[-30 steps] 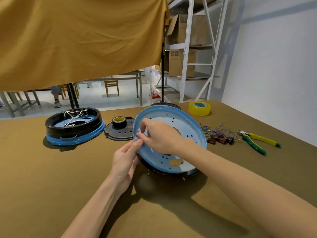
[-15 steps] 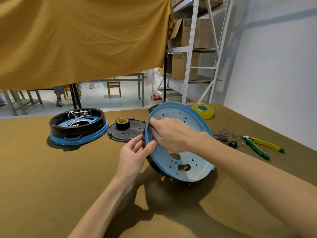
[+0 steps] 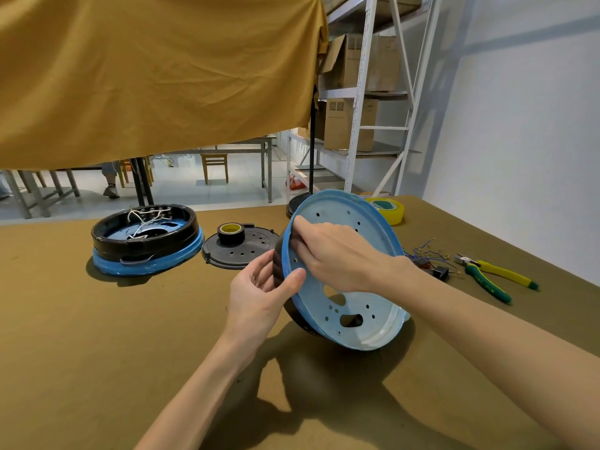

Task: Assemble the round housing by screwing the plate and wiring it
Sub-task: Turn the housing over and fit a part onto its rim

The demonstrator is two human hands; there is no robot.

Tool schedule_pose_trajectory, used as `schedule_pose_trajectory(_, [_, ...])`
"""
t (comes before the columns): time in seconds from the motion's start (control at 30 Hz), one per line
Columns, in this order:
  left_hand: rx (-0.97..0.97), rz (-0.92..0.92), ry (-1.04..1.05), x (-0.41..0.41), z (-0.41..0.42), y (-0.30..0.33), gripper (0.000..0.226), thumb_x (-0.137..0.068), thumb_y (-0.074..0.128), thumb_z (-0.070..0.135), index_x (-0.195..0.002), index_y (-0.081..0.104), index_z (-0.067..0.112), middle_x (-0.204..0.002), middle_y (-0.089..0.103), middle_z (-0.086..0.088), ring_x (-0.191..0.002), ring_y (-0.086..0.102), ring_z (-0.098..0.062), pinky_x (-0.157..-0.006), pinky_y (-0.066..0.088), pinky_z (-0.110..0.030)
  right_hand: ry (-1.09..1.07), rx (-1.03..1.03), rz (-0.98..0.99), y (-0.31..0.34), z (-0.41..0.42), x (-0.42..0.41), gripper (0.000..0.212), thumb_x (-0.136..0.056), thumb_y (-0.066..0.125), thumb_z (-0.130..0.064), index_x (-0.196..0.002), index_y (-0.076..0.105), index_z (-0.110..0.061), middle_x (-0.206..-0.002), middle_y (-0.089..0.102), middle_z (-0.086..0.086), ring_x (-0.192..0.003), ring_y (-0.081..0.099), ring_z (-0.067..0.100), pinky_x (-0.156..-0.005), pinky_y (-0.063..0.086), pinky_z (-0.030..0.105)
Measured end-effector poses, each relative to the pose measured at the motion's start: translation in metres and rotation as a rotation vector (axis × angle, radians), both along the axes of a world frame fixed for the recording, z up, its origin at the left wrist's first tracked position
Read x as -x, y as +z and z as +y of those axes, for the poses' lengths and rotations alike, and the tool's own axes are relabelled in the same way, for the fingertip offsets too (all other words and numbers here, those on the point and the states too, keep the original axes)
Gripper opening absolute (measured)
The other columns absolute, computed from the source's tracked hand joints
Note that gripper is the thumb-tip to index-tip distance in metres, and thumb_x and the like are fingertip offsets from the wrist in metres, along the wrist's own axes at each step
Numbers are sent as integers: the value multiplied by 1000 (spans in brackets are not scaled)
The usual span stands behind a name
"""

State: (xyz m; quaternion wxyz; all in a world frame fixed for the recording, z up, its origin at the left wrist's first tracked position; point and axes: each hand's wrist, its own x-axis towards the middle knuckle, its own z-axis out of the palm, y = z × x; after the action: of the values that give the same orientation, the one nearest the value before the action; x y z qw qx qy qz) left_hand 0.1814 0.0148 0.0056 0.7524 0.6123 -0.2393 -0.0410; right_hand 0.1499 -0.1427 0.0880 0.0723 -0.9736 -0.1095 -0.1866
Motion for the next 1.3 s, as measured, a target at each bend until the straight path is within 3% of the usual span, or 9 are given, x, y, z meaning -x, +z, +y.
schedule_pose_trajectory(0.17, [0,-2,-12,2,1,1,69,-61,89,45,-123,59,36,-114,74,22,-112,69,-1,-82,56,-15,32,-162,-23,2,-2,2,24,-108,42,-31,-100,59,-17,-84,67,0,-73,62,20,-70,53,48])
schedule_pose_trajectory(0.27, [4,-1,-12,3,1,1,74,-60,91,45,-126,59,33,-117,74,16,-113,69,-3,-84,57,-17,25,-145,-13,3,-2,3,33,-108,43,-30,-93,66,-13,-81,69,1,-71,63,20,-70,54,47])
schedule_pose_trajectory(0.47, [13,-16,-24,6,0,2,77,-64,88,36,-133,58,23,-121,74,7,-114,69,-7,-85,58,-19,76,-219,89,13,-14,9,13,-105,50,-31,-98,54,-21,-86,67,-3,-77,62,16,-73,54,44])
schedule_pose_trajectory(0.67, [-6,-55,-29,13,-2,5,68,-63,87,38,-124,56,35,-113,73,23,-111,68,0,-82,56,-15,64,-91,-6,12,-10,15,24,-109,44,-33,-106,66,-23,-92,70,-7,-79,63,13,-71,53,38])
schedule_pose_trajectory(0.83, [11,-75,-34,16,-4,8,62,-65,87,35,-120,58,35,-114,74,21,-111,69,-2,-80,56,-14,137,-265,76,10,-21,22,10,-108,47,-29,-102,53,-25,-88,64,-10,-77,60,12,-70,53,38])
schedule_pose_trajectory(0.93, [14,-92,-27,19,-5,10,66,-65,88,33,-124,58,32,-115,74,18,-111,69,-4,-82,56,-15,159,-295,61,12,-23,27,12,-109,47,-26,-107,58,-25,-92,65,-9,-82,61,15,-73,53,43])
schedule_pose_trajectory(1.1, [-12,-156,-1,26,-11,17,71,-66,89,33,-129,57,29,-117,72,22,-112,68,-1,-82,55,-13,73,-180,-43,12,-22,30,23,-110,44,-28,-101,64,-20,-84,66,-9,-74,60,12,-67,45,30])
schedule_pose_trajectory(1.17, [-16,-170,6,29,-13,18,68,-66,89,34,-126,57,32,-115,72,25,-111,68,1,-82,55,-12,91,-260,-25,12,-24,33,20,-109,46,-27,-94,59,-24,-80,63,-12,-71,59,9,-64,42,24])
schedule_pose_trajectory(1.3, [-11,-185,14,32,-16,21,86,-64,96,41,-137,55,21,-120,71,21,-115,67,-2,-85,55,-14,175,-492,5,14,-33,39,10,-108,49,-19,-108,58,-14,-95,68,7,-85,63,27,-75,53,43])
